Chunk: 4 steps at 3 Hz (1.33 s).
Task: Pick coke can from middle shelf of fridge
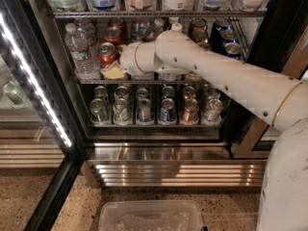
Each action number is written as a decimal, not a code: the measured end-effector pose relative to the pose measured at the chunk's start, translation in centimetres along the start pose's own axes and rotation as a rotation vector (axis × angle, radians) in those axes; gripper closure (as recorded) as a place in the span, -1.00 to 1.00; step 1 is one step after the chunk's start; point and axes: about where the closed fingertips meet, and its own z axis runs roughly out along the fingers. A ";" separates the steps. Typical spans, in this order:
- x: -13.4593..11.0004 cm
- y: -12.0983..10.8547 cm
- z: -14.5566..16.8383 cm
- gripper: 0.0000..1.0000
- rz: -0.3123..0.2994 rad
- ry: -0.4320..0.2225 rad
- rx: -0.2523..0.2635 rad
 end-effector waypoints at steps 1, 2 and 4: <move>-0.5 0.0 0.4 0.99 -0.007 -0.008 -0.007; -1.8 0.0 1.2 1.00 -0.044 -0.063 0.000; -9.2 -1.0 -4.6 1.00 -0.266 -0.197 0.097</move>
Offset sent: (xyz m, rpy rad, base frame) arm 0.0063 0.0341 0.0286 0.0914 -0.1461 0.0775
